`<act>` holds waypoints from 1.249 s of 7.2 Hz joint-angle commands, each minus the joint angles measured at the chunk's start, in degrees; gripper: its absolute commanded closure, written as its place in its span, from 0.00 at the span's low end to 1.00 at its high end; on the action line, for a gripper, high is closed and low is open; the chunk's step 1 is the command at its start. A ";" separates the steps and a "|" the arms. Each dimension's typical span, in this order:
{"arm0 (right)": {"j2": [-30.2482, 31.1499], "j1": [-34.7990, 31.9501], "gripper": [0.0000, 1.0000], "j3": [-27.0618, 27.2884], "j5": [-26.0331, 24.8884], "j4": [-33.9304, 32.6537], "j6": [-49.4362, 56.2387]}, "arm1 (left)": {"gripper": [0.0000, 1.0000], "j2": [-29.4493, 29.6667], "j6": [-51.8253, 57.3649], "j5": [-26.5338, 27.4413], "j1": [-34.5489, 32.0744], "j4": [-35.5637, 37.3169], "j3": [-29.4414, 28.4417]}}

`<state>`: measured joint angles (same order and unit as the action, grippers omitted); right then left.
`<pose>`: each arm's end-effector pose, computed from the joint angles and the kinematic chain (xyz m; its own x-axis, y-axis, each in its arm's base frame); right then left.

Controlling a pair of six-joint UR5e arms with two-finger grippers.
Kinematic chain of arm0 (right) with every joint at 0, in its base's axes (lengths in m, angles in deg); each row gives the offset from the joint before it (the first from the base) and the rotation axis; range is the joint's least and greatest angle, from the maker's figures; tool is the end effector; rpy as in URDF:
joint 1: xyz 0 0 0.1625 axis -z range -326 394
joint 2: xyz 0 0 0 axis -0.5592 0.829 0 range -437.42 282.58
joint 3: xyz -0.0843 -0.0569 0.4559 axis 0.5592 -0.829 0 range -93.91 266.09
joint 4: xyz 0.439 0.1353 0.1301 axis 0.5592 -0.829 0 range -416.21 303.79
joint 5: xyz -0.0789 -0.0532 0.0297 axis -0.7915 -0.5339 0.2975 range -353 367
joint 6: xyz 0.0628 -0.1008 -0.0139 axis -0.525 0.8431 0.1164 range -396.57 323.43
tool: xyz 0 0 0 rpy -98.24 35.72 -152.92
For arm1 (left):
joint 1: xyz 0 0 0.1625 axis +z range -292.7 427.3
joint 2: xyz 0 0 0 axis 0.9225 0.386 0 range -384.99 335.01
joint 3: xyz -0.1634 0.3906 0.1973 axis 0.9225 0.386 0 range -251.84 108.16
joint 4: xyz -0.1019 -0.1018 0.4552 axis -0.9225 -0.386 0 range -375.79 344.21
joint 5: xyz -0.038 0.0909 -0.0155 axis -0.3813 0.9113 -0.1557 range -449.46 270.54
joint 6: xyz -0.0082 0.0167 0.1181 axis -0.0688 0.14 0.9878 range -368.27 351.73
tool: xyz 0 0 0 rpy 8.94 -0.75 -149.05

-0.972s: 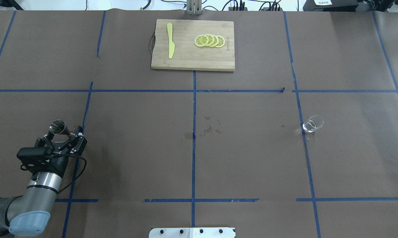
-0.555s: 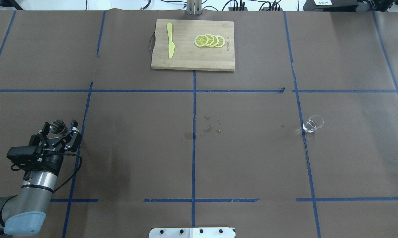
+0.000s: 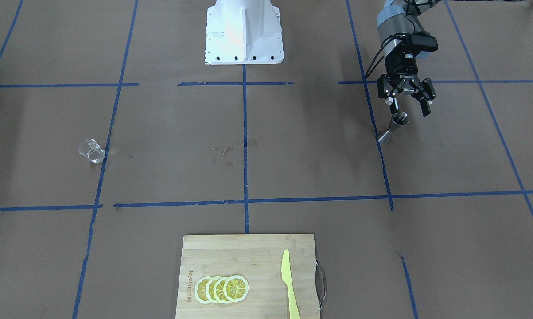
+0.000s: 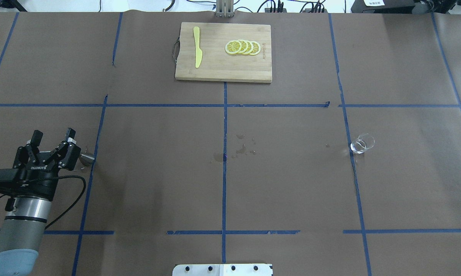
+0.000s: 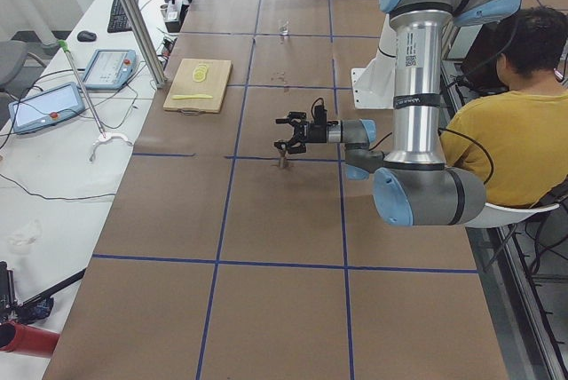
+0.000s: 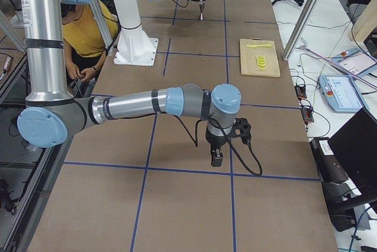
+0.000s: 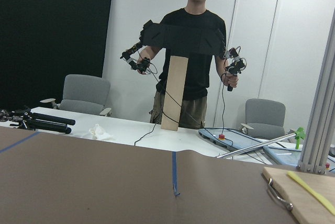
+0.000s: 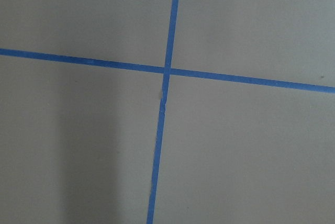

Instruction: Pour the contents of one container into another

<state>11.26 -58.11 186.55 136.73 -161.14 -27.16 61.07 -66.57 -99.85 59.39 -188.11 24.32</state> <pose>0.0773 -0.5515 0.6333 0.7629 -0.1005 0.6386 0.0892 0.9948 0.0500 0.4181 -0.3113 0.5135 0.6027 0.0121 -0.7979 0.7968 0.0443 0.6025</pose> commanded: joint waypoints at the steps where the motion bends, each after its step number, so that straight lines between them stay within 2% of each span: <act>1: 0.00 0.00 0.00 -0.09 -0.09 0.08 0.00 | 0.00 0.07 30.04 -0.93 0.00 -24.02 0.85; 2: -0.09 0.00 0.00 -0.09 0.00 0.08 0.00 | 0.00 -0.45 32.44 -6.34 -0.70 -25.42 1.56; 3: -0.09 0.00 0.00 -0.09 -0.09 0.08 0.00 | 0.00 -1.76 32.55 -9.09 -1.31 -25.43 2.35; 4: -0.17 0.00 0.00 -0.09 -0.09 0.00 0.00 | 0.00 -1.51 32.64 -9.29 -1.32 -23.52 7.05; 5: -0.09 0.00 0.00 -0.09 -0.09 0.00 0.00 | 0.00 -0.72 32.55 -9.21 -1.23 -16.80 10.49; 6: -0.09 0.00 0.00 -0.09 -0.09 0.08 -0.09 | 0.00 -0.02 32.64 -9.21 -1.41 -13.17 10.79; 7: -0.09 0.00 0.00 -0.09 -0.09 0.08 0.00 | 0.00 5.03 33.42 -9.21 -2.28 -2.25 12.19; 9: -0.09 0.00 0.00 -0.18 -0.09 0.00 0.00 | 0.00 14.80 38.68 -9.47 -2.90 10.62 13.87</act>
<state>11.17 -58.11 186.44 136.64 -161.12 -27.17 70.35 -30.62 -109.15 57.06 -185.88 37.43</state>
